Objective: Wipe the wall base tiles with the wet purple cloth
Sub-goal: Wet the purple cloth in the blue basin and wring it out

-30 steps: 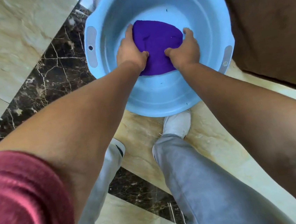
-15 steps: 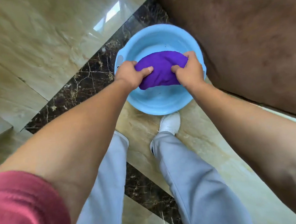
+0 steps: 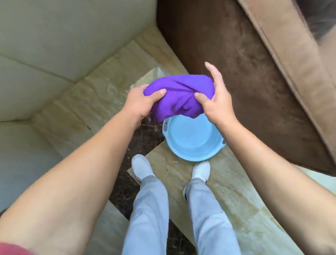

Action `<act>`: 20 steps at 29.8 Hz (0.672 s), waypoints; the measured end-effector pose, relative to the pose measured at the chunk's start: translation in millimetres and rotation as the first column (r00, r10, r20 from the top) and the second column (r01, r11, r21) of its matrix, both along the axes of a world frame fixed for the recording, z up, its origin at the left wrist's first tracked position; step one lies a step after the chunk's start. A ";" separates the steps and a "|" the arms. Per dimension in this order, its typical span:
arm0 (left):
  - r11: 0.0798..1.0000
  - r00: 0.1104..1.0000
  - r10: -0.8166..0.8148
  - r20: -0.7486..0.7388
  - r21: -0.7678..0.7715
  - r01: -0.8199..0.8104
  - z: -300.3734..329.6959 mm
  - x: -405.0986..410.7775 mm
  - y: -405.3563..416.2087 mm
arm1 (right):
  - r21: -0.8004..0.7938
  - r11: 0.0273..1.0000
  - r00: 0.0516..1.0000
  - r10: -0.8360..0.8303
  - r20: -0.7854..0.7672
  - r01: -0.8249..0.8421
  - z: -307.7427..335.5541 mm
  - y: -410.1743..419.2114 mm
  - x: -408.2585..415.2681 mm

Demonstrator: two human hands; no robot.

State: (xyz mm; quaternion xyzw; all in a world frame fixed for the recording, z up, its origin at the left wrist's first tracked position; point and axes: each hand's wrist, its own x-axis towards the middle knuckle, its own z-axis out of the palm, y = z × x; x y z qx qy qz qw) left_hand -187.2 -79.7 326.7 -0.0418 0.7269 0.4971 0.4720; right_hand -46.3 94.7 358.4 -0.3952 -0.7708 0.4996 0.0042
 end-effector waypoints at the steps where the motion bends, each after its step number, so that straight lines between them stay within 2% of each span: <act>1: 0.999 0.999 0.034 0.007 0.030 -0.034 9.1 -9.6 -2.8 | 0.034 0.999 0.999 0.024 -0.025 -0.023 9.2 -2.7 -8.8; 5: 0.995 0.997 0.059 -0.052 0.082 -0.055 34.3 -36.8 -11.5 | 0.104 0.993 0.998 0.061 -0.001 -0.060 15.1 -11.3 -33.5; 10: 0.995 0.981 -0.028 -0.190 0.091 0.046 45.3 -59.1 -29.3 | 0.130 0.989 0.997 0.071 0.014 -0.072 17.9 -25.6 -52.1; 15: 0.992 0.997 0.032 -0.066 0.124 -0.023 49.0 -75.7 -29.9 | 0.169 0.981 0.995 0.096 0.016 -0.098 11.0 -18.3 -78.6; 20: 0.991 0.995 0.069 -0.071 0.116 -0.061 44.7 -92.6 -16.2 | 0.213 0.970 0.993 0.112 0.025 -0.115 -2.2 -8.3 -100.4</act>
